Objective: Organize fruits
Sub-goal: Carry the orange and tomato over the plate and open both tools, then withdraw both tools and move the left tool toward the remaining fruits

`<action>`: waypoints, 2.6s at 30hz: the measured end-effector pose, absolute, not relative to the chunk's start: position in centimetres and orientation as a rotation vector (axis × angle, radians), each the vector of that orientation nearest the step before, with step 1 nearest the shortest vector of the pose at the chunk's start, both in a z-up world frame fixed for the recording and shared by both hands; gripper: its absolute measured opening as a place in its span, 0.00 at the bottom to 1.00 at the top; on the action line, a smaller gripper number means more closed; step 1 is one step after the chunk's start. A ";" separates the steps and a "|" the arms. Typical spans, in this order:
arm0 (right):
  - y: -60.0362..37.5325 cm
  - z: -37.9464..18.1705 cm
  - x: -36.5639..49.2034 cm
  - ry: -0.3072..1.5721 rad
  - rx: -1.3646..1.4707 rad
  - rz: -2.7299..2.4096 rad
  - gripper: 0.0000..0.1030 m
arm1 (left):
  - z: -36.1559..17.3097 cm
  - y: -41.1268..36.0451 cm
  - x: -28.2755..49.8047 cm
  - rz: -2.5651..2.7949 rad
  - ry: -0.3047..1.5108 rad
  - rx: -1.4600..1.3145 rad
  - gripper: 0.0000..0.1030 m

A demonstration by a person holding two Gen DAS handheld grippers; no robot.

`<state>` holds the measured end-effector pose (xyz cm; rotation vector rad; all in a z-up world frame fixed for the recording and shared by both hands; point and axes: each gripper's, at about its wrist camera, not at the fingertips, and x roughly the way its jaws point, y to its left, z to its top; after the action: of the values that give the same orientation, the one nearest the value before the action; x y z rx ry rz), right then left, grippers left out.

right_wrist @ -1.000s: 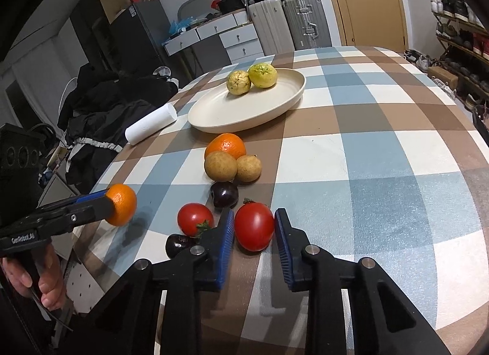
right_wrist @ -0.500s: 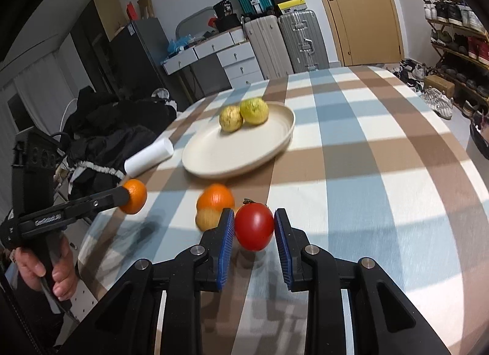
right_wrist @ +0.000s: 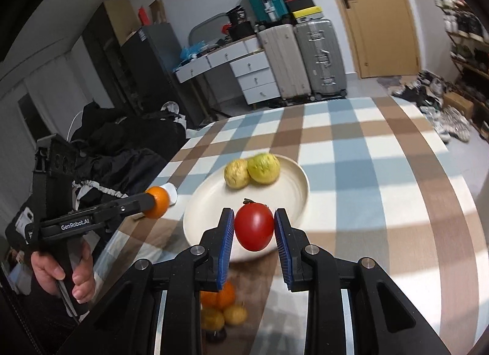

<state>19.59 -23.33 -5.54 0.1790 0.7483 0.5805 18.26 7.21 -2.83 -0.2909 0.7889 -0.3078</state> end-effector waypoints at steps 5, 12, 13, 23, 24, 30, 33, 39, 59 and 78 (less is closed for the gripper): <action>-21.6 -4.8 23.3 0.738 0.136 0.610 0.27 | -3.0 7.6 21.9 -0.299 0.789 -0.294 0.36; -20.2 -6.1 28.1 0.757 0.133 0.610 0.27 | -4.3 8.3 26.1 -0.292 0.809 -0.298 0.36; -20.2 -6.5 28.8 0.763 0.141 0.607 0.27 | -4.5 8.4 26.7 -0.292 0.812 -0.293 0.36; -18.9 -10.5 32.6 0.852 0.092 0.566 0.27 | -7.5 8.6 29.8 -0.300 0.844 -0.293 0.36; -18.8 -10.8 32.8 0.854 0.089 0.566 0.27 | -7.9 8.8 30.0 -0.301 0.847 -0.306 0.36; -18.2 -11.6 33.2 0.864 0.064 0.561 0.27 | -8.9 8.9 30.6 -0.297 0.851 -0.312 0.36; -18.2 -11.9 33.4 0.863 0.064 0.551 0.27 | -9.4 8.8 30.9 -0.304 0.853 -0.306 0.36; -18.2 -12.5 33.8 0.865 0.090 0.536 0.27 | -9.7 8.8 31.2 -0.303 0.851 -0.331 0.36; -22.1 -5.9 25.7 0.687 0.131 0.503 0.72 | -6.1 8.8 25.8 -0.235 0.789 -0.331 0.58; -23.4 -3.1 13.7 0.593 0.110 0.510 0.99 | -3.1 4.9 13.6 -0.198 0.745 -0.259 0.87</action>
<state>13.70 -23.36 -3.12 0.1100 0.5933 0.5099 13.55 4.85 -3.13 -0.2595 0.7447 -0.1984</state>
